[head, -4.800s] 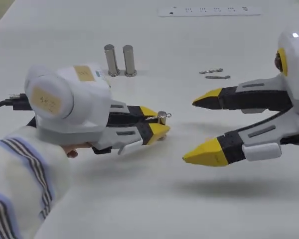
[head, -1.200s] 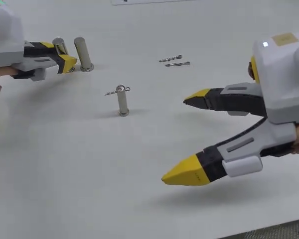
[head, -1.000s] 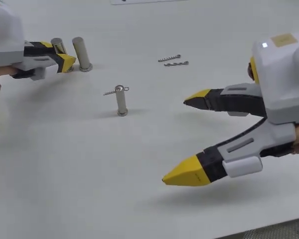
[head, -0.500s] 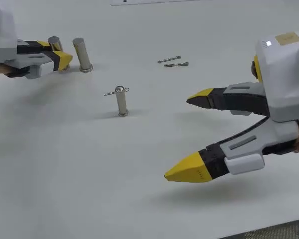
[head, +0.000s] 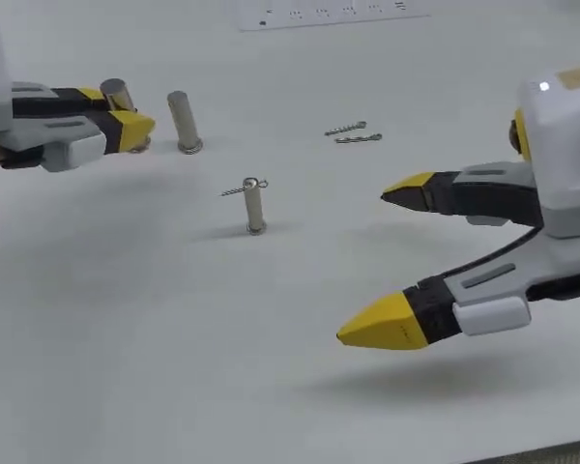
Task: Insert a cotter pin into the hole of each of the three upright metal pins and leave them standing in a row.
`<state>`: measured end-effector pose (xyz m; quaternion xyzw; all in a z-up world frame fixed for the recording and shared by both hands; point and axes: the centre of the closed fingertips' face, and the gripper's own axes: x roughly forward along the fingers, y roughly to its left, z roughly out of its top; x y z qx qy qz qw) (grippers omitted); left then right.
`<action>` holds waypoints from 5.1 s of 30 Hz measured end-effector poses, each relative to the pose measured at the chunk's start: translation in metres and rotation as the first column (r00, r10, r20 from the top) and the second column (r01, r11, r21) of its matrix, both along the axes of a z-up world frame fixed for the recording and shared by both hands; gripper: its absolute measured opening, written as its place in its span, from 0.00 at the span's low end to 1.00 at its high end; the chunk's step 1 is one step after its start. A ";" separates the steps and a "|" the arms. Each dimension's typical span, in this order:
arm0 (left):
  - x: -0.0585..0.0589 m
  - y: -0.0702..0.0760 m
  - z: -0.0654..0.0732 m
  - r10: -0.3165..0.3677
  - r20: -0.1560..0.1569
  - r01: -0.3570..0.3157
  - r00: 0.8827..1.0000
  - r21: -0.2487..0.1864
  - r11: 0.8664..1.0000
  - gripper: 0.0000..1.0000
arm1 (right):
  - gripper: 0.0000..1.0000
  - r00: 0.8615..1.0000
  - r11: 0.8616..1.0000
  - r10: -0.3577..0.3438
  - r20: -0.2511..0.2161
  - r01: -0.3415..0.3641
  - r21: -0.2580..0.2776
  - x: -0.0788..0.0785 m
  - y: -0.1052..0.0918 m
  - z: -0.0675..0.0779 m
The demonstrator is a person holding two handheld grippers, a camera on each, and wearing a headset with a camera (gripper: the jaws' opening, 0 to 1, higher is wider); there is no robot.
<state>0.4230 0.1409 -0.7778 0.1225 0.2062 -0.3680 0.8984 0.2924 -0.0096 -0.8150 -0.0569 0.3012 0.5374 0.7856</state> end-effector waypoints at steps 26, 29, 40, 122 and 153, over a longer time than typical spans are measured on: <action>-0.094 -0.066 0.000 -0.129 -0.028 0.129 0.991 -0.019 0.991 0.11 | 0.97 0.999 0.999 -0.040 0.004 0.040 0.002 -0.011 -0.016 0.004; -0.099 -0.076 -0.001 -0.161 -0.022 0.161 0.987 -0.021 0.987 0.11 | 0.97 0.999 0.999 -0.041 0.001 0.041 -0.003 -0.013 -0.017 0.003; -0.114 -0.096 -0.021 -0.260 -0.052 0.259 0.964 -0.018 0.966 0.11 | 0.97 0.999 0.999 -0.046 -0.003 0.046 -0.009 -0.015 -0.019 0.002; -0.150 -0.080 -0.030 -0.252 -0.106 0.226 0.962 -0.213 0.951 1.00 | 0.96 1.000 0.986 -0.014 -0.003 0.013 -0.164 0.012 -0.056 -0.007; -0.165 -0.060 -0.043 -0.158 -0.179 0.115 0.971 -0.229 0.967 0.99 | 0.74 0.984 0.911 0.179 -0.024 -0.175 -0.373 0.116 -0.066 -0.019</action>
